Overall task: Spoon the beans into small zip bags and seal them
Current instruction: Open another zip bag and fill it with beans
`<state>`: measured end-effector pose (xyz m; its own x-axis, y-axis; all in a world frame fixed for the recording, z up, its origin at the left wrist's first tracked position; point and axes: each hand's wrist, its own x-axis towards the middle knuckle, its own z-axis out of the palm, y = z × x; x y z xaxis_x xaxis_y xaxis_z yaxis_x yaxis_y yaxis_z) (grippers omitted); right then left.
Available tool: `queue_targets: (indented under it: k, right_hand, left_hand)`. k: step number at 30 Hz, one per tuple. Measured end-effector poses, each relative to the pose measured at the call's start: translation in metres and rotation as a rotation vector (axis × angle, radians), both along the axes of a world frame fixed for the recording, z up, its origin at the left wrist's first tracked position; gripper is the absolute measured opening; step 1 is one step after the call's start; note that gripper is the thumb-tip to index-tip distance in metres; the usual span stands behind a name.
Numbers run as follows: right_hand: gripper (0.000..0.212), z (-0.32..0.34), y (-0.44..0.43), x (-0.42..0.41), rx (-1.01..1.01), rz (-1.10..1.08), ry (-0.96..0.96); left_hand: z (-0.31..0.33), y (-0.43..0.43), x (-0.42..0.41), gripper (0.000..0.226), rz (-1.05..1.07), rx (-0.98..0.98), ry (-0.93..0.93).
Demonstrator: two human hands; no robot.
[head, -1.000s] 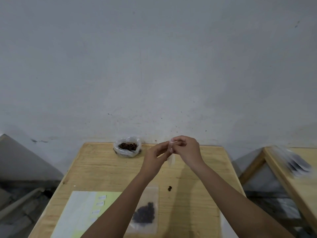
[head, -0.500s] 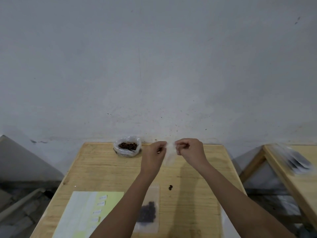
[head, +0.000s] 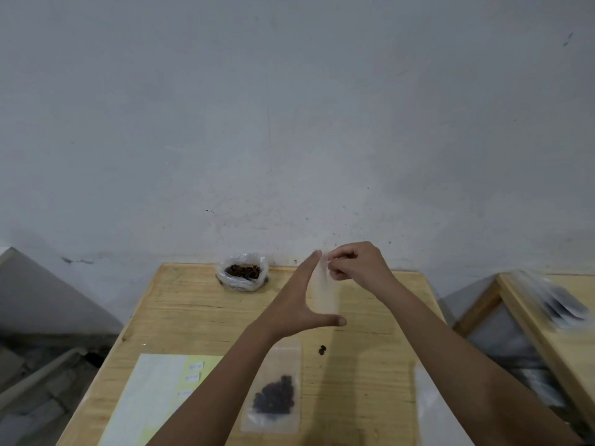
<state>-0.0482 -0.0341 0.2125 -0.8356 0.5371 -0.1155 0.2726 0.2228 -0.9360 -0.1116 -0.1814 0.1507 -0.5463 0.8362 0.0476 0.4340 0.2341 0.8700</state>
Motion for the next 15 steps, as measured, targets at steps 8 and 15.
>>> queue_targets:
  k: [8, 15]
  right_hand:
    - [0.022, 0.012, -0.007, -0.008, 0.260, 0.119, -0.046]
    - [0.012, 0.003, -0.024, -0.013, 0.380, 0.028, 0.141]
  left_hand:
    - [0.001, 0.002, -0.012, 0.118, 0.100, 0.046, 0.476]
    - [0.000, -0.006, -0.028, 0.101, 0.245, 0.173, 0.423]
